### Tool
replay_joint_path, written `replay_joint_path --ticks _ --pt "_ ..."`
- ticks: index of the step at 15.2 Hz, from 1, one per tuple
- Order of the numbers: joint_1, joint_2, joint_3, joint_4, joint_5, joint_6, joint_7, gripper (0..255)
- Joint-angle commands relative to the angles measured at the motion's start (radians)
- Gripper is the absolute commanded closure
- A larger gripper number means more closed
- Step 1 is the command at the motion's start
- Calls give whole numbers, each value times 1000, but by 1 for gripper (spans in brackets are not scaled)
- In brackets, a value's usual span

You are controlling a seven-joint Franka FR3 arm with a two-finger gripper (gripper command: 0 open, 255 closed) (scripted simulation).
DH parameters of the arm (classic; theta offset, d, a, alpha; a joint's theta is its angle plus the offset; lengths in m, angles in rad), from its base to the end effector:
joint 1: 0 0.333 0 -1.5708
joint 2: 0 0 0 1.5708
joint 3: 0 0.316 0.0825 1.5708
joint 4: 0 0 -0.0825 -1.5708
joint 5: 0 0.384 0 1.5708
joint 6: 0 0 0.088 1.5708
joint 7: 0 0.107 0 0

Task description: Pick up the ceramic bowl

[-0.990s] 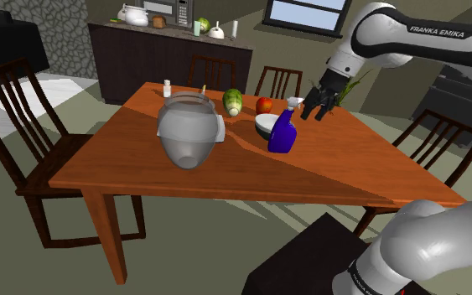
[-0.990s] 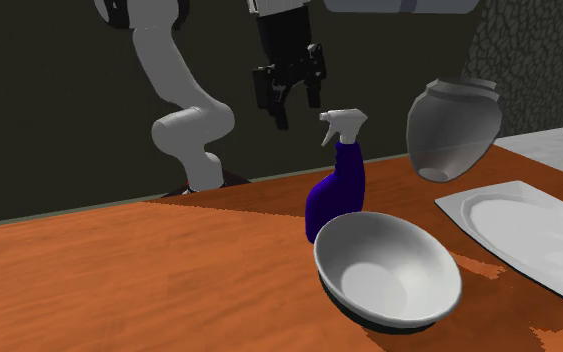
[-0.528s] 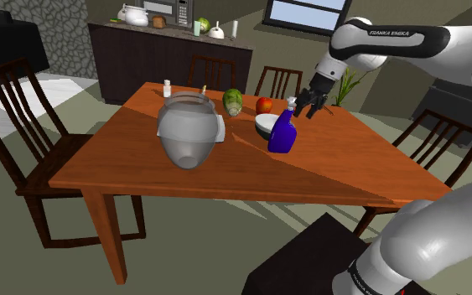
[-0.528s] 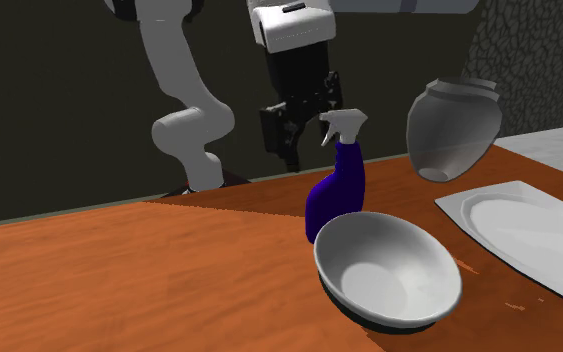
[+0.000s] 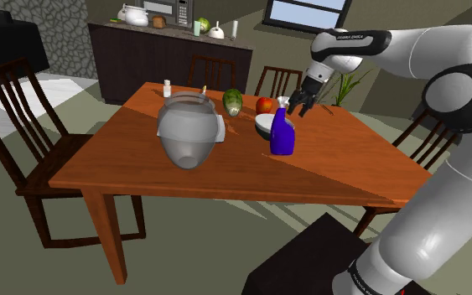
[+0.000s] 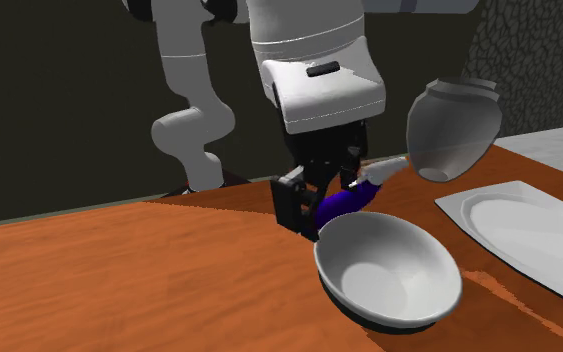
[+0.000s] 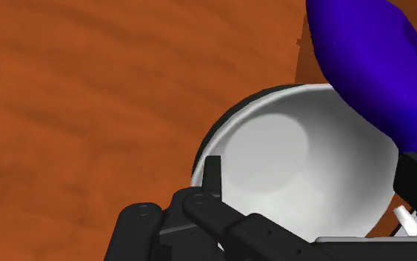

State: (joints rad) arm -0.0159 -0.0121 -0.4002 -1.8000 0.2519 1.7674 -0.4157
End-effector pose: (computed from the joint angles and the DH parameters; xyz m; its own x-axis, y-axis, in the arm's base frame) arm 0.5188 -0.2064 0.5413 0.9953 -0.0613 0.0748 -0.0419 -0.9704 -0.2380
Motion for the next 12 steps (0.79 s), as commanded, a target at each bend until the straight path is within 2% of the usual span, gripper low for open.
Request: replay_joint_path --ticks 1,6,12 --pt "-16 89 -18 78 40 -15 -43 0" --pt "-80 294 -32 282 131 -72 -116 0" --pt "-75 299 -28 210 138 3 -137 0"
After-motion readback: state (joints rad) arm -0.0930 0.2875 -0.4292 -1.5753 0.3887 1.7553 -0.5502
